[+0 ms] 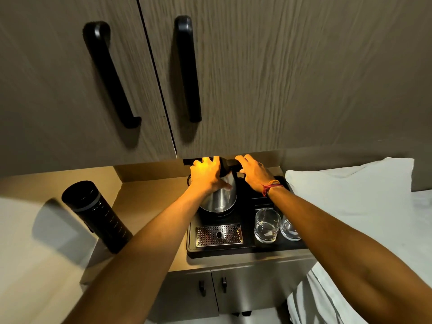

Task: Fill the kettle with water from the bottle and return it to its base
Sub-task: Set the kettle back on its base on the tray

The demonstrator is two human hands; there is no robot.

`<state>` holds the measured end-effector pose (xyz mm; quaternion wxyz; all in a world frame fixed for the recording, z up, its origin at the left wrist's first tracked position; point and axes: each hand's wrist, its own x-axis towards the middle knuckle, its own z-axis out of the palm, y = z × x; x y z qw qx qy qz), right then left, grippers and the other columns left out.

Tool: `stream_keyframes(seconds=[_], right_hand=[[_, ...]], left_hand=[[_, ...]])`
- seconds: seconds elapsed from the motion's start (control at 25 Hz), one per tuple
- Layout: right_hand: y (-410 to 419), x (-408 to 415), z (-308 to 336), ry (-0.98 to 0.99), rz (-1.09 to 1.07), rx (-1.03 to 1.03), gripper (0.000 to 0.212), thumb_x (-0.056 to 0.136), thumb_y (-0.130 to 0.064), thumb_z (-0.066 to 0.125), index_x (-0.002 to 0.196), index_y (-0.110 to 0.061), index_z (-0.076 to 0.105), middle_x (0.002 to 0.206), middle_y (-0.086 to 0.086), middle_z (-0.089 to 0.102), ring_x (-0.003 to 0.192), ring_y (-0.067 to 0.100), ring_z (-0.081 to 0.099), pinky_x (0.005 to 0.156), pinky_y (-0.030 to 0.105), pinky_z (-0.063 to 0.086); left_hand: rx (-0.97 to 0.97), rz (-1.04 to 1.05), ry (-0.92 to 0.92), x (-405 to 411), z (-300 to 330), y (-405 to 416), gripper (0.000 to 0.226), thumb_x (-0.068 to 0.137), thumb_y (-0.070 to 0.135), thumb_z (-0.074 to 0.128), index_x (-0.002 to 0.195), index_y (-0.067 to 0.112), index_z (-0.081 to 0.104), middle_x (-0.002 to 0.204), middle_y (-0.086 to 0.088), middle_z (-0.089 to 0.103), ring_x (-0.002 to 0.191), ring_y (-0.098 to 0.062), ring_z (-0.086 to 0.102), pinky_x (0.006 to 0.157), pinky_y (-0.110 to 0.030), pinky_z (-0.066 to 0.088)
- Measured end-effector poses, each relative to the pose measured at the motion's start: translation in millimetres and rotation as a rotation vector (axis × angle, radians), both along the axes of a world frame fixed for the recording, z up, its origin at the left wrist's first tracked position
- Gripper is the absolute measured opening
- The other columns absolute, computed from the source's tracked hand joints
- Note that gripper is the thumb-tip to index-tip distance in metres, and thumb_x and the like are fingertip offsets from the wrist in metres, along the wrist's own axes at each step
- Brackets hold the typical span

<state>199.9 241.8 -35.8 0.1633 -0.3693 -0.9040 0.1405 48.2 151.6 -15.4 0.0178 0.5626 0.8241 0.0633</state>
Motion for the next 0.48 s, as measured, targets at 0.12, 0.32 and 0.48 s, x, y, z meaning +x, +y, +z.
stream_keyframes(seconds=[0.12,0.32,0.48], right_hand=[[3,2,-1,0.019,0.033,-0.001,0.048,0.091,0.007,0.048,0.133,-0.016,0.049,0.124,0.010,0.053,0.110,0.030,0.067,0.084,0.046,0.057],[10,15,-10,-0.033,0.066,-0.017,0.056,0.091,0.008,0.042,0.138,-0.020,0.044,0.124,0.008,0.051,0.114,0.030,0.066,0.081,0.048,0.057],[10,6,-14,-0.029,0.075,-0.003,0.064,0.090,0.007,0.042,0.148,-0.020,0.036,0.127,0.009,0.050,0.115,0.032,0.063,0.082,0.048,0.057]], left_hand=[[0.018,0.039,-0.032,7,0,-3,0.113,0.052,0.068,0.083,0.141,0.020,0.032,0.133,-0.016,0.043,0.120,-0.046,0.046,0.095,-0.055,0.045],[-0.016,-0.036,0.024,3,-5,3,0.120,0.052,0.068,0.082,0.147,0.023,0.025,0.131,-0.015,0.041,0.116,-0.044,0.047,0.092,-0.053,0.046],[-0.044,-0.037,-0.049,-17,-9,3,0.125,0.053,0.069,0.082,0.151,0.027,0.019,0.134,-0.014,0.041,0.118,-0.042,0.048,0.093,-0.053,0.047]])
